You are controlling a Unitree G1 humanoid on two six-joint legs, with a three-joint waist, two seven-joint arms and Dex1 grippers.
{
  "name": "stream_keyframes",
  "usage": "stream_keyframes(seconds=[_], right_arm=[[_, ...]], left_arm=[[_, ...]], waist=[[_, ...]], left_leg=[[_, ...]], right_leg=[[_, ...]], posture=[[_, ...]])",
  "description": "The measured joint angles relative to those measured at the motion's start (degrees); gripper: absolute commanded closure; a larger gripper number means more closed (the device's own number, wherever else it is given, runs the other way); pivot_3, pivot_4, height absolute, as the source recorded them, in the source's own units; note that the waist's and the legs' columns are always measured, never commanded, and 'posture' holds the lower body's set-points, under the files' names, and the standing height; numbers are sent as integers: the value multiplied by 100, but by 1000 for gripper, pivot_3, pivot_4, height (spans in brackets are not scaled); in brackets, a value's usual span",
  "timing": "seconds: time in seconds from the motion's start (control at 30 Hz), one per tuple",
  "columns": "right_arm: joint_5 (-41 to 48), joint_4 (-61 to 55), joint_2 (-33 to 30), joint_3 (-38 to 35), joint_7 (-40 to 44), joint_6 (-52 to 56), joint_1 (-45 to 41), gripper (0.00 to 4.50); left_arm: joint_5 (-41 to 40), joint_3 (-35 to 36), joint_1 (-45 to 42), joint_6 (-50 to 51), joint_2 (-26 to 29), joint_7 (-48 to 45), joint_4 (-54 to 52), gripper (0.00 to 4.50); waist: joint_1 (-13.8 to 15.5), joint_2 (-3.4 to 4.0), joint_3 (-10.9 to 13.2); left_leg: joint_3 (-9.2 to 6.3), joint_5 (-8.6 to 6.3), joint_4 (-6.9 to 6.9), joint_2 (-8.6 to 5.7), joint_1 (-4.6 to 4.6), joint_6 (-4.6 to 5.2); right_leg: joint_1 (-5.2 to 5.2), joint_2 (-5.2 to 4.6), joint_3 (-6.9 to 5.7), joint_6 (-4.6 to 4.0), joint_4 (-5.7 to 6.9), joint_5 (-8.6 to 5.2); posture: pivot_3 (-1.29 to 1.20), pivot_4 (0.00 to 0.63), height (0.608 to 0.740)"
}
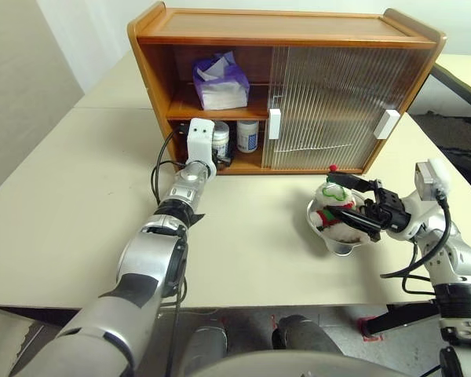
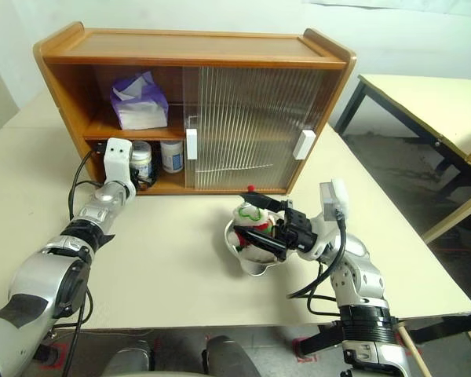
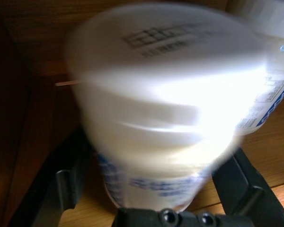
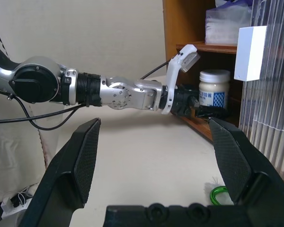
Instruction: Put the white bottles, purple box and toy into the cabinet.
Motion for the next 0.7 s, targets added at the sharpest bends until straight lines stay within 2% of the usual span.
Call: stream_keyframes(seconds=[0.33,0.5,0.7], right_arm=[[0,73,-9,0,46,-35,2,0],[-5,157,-9,-4,85,-66,5,0],[-63,230,62,42,123,-123,-40,0]], left_arm=[[-2,93,32,-32,-50,-96,-53,24],[-9,75,889,27,-50,-184,-1299,24],[6,11,1726,750,-34,-216,-3052,24]], waist=[[9,0,0],[2,1,1],[76,-1,2]], left_leg=[[0,1,-2,-1,0,-2],[3,6,-10,-2,-5,-11],[3,4,-13,-4,-10,-12]], right_leg=[[0,0,0,-1,-1,0],[-3,0,0,-1,-6,-6],[-5,0,0,-3,-10,-12]], posture=[[-140,26,740],[-116,26,740],[-94,25,740]])
